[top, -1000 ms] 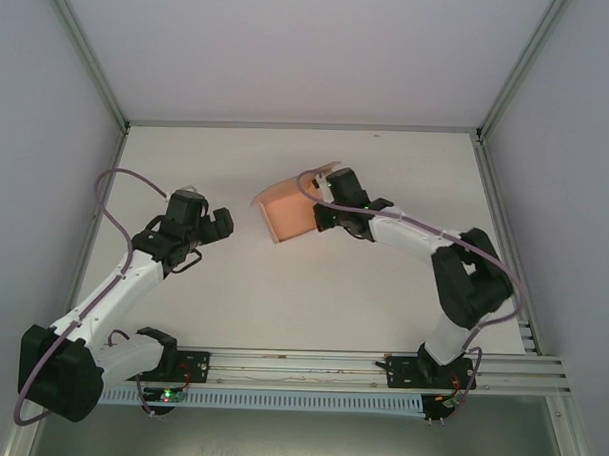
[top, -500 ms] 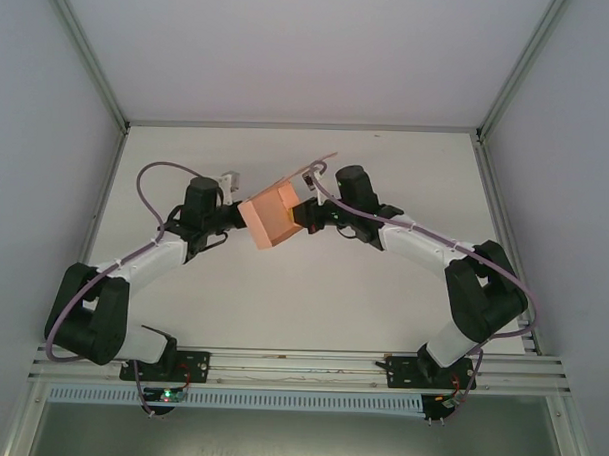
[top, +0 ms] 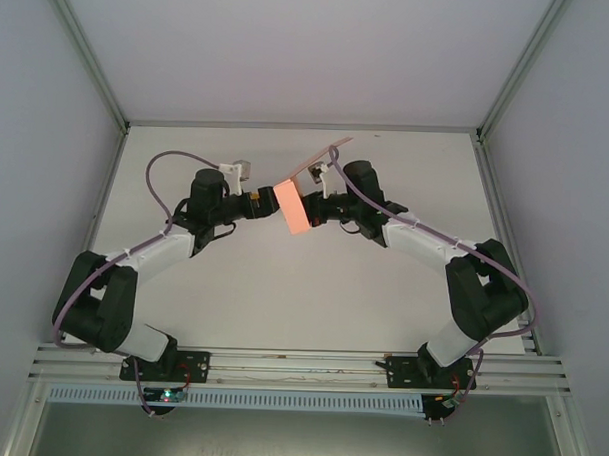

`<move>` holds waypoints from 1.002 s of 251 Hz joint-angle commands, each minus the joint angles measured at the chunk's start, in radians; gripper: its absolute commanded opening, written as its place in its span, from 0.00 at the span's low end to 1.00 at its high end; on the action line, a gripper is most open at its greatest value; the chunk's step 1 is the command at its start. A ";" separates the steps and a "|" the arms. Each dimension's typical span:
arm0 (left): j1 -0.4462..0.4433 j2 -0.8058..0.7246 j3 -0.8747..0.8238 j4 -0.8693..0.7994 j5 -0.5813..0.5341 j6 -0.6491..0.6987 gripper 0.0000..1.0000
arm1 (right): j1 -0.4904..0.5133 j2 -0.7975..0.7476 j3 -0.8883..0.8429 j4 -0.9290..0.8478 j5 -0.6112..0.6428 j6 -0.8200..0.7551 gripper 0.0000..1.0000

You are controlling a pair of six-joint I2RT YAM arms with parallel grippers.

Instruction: Assemble paper box

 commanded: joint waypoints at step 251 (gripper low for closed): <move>-0.036 -0.154 0.044 -0.757 -0.750 0.028 1.00 | 0.117 0.155 0.018 -0.549 0.935 0.051 0.00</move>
